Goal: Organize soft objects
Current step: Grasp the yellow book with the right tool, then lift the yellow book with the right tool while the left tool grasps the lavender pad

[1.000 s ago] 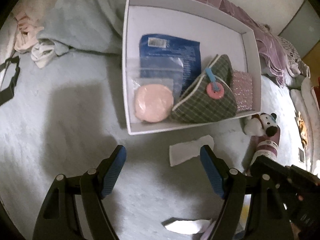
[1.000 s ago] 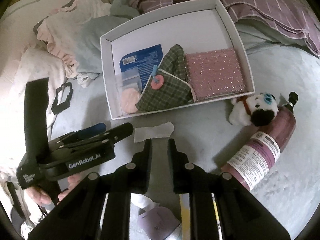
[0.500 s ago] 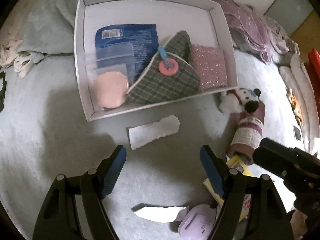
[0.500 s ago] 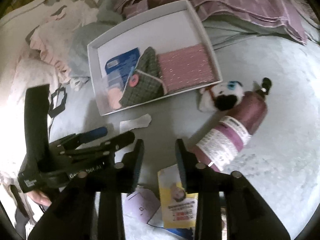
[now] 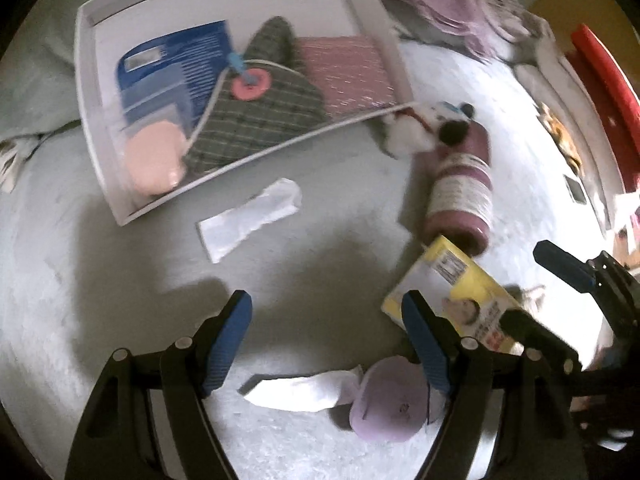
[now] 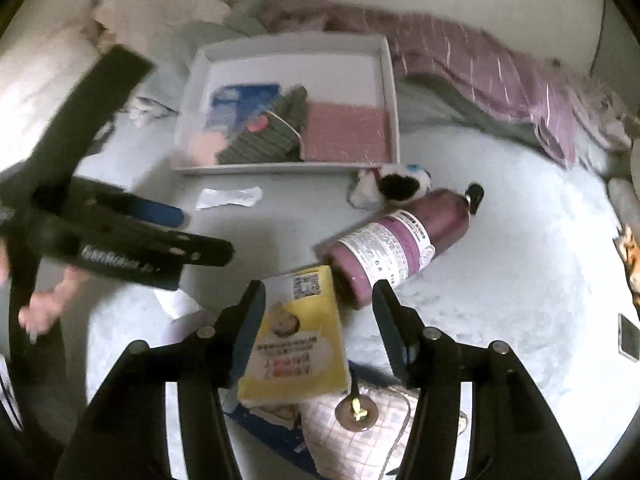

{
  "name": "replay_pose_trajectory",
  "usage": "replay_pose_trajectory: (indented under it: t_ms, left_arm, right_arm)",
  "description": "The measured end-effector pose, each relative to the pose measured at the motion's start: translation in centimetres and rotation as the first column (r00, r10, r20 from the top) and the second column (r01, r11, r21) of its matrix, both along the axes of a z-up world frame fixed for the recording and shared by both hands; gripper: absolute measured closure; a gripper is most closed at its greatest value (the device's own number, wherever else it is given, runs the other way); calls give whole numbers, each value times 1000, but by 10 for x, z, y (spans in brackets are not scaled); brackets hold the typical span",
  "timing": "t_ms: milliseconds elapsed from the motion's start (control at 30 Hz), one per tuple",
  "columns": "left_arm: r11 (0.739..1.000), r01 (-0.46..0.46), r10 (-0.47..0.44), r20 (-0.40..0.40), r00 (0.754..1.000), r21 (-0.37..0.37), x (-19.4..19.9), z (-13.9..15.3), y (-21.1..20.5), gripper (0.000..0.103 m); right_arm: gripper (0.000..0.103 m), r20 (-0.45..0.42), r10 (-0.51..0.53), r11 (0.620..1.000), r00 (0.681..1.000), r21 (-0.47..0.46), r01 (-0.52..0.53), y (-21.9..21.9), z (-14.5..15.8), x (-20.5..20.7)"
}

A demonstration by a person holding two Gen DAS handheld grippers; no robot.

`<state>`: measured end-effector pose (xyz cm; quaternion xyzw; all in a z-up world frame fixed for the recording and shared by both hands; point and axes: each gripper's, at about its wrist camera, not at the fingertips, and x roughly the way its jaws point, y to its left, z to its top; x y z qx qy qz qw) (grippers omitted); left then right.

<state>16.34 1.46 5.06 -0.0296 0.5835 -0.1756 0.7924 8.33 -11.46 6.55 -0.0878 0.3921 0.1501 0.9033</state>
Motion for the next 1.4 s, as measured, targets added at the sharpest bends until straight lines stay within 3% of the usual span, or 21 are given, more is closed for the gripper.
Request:
replay_pose_trajectory:
  t_ms: [133,267,367,567,933,1067,1200,1267,1333,1400]
  left_arm:
    - [996,83,-83,25,996,34,-9,-1,-8,25]
    - [987,153,-153,9,988,41,-16,-5,-11,25]
    - [989,140,-139,-18,990,46,-14,-11,-6,25]
    - [986,154,-151,-55,987,67,-12,-23,-10,25]
    - [993,99,-95,-50,994,65,-3,-21,4,25]
    - [993,94,-90,-52,995,74,-3,-21,8,25]
    - [995,75,-72,-46,996,66,-4,-19,14,25]
    - [996,64,-62,-42,997,66,-3,-18,18,25]
    - [996,56,-53,-35,998,66,-3,-17,21,25]
    - [997,41,-39,-27,999,72,-2,-16,22,25]
  right_arm:
    - [34,37,-5,999,999,42,4,-4,-11,-13]
    - [33,-15,37,998,999,53,-37,5,-29,-10]
    - [33,-17,25,999,1000,-24,-26,12,-40,-5]
    - [33,-29,28,999,999,-18,-29,13,-54,-8]
    - [34,2,19,999,1000,-28,-19,10,-49,-13]
    - [34,-1,22,997,1000,-73,-23,13,-56,-15]
    - [14,10,-28,977,1000,-210,29,17,-72,-16]
    - [0,64,-43,968,997,-243,58,16,-80,-19]
    - [0,101,-59,981,993,-181,77,5,-87,-21]
    - [0,21,-53,994,998,-91,54,-8,-85,-9]
